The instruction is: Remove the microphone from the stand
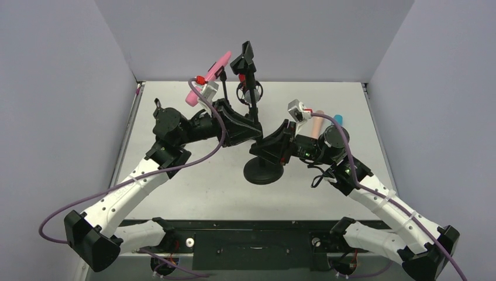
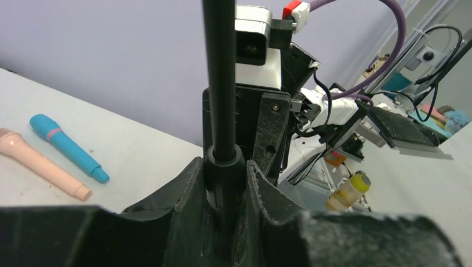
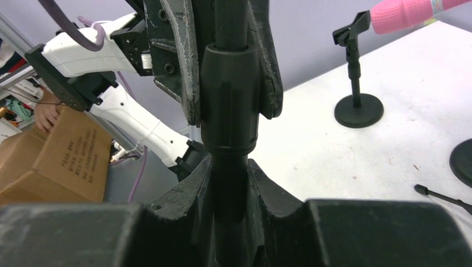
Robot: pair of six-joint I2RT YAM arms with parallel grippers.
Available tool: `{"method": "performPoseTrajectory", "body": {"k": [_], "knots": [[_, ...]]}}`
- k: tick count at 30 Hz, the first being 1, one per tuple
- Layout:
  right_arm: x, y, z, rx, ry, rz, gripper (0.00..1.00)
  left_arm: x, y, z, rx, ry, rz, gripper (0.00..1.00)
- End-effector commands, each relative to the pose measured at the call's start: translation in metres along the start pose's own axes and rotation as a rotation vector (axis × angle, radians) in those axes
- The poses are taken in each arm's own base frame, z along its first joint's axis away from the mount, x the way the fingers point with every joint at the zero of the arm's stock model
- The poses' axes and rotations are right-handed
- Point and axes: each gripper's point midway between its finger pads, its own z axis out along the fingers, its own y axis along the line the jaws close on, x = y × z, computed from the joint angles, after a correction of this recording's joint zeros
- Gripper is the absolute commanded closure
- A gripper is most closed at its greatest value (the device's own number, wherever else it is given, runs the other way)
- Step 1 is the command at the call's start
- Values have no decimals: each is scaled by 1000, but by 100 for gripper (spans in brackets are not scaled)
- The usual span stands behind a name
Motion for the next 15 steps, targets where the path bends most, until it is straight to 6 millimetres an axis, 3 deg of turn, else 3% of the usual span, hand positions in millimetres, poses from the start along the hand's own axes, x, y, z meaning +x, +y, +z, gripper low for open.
{"method": "performPoseTrajectory", "body": {"k": [1, 2, 3, 7, 8, 12, 15], "knots": [[-29, 0, -2, 23, -93, -107, 100, -9, -7, 4, 44, -9, 7, 88], [-28, -3, -2, 46, -81, -103, 100, -7, -3, 4, 21, 1, -7, 98], [-30, -11, -2, 91, -87, -117, 100, -8, 4, 5, -11, -10, 3, 100], [-34, -41, -9, 321, -85, -154, 100, -16, 39, 2, -267, -80, 18, 100], [-27, -46, -10, 357, -52, -153, 100, -22, 53, -4, -375, -121, 27, 100], [-22, -59, -12, 564, -18, -227, 100, -31, 79, -16, -623, -207, 45, 100], [-26, -83, -23, 769, -25, -275, 100, -26, 88, -19, -730, -213, 40, 100]]}}
